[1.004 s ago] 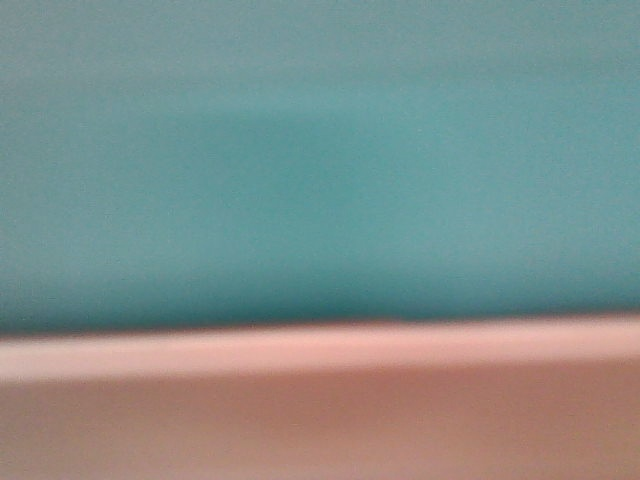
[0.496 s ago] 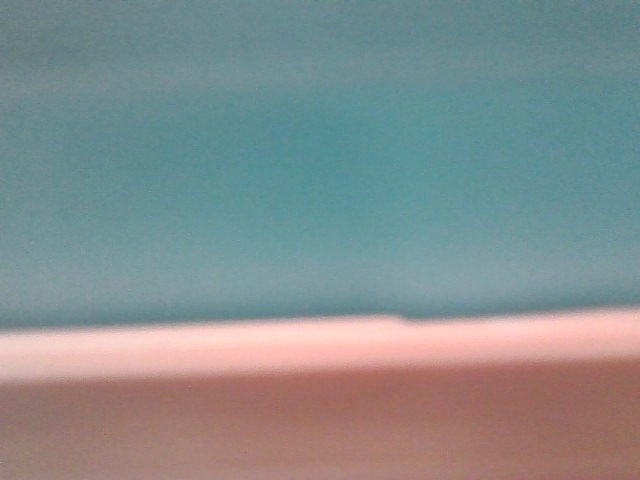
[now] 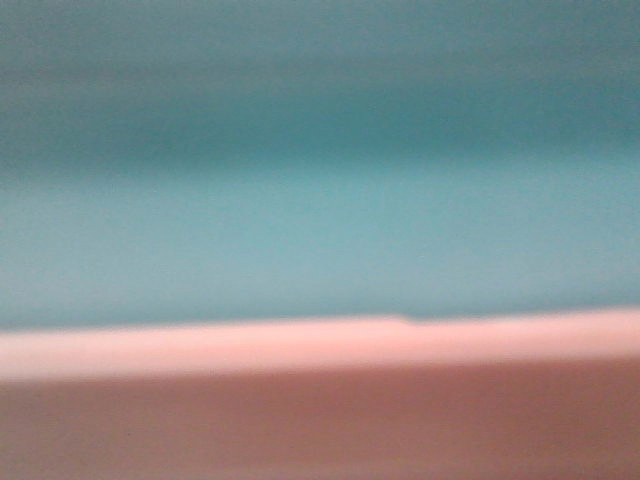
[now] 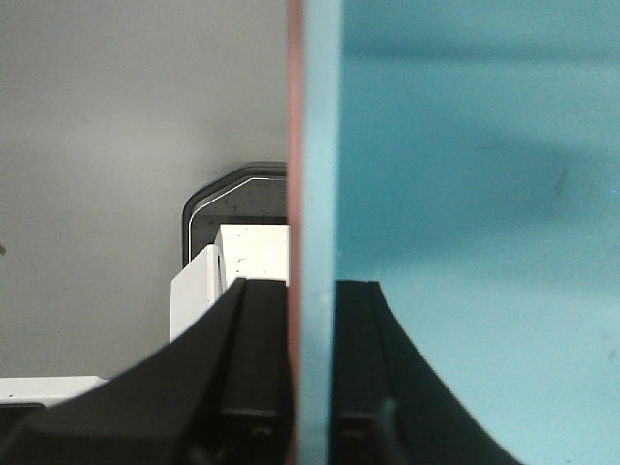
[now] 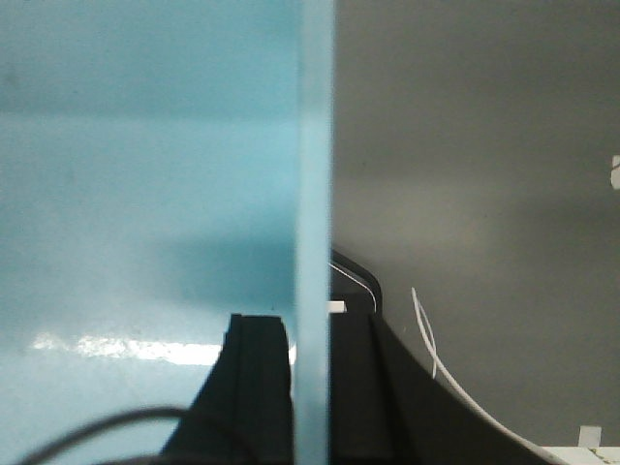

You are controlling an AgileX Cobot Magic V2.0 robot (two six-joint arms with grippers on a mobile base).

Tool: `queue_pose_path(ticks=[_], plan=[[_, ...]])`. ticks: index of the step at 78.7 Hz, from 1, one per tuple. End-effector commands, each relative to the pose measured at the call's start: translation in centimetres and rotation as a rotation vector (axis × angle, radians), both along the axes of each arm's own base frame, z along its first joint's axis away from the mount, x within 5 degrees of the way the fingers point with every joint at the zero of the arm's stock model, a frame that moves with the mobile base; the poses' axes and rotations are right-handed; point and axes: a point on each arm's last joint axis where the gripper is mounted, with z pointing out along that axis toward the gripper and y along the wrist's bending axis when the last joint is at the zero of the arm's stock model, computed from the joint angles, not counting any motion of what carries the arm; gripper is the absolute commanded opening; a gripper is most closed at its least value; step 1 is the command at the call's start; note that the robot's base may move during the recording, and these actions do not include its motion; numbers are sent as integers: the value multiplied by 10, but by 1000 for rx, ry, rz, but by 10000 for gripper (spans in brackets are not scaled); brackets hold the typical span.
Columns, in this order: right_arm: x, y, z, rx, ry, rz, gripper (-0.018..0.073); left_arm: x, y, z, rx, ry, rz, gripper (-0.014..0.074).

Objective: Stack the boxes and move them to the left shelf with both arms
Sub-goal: 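Hold the stacked tubs with both grippers while the base drives to the shelf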

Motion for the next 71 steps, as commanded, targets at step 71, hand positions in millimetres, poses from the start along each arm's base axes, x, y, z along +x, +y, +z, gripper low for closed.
queue_pose_path(ticks=[71], plan=[[-10,0,17,79,24,12,54,-18,-5,21,-130,86,-11,-7]])
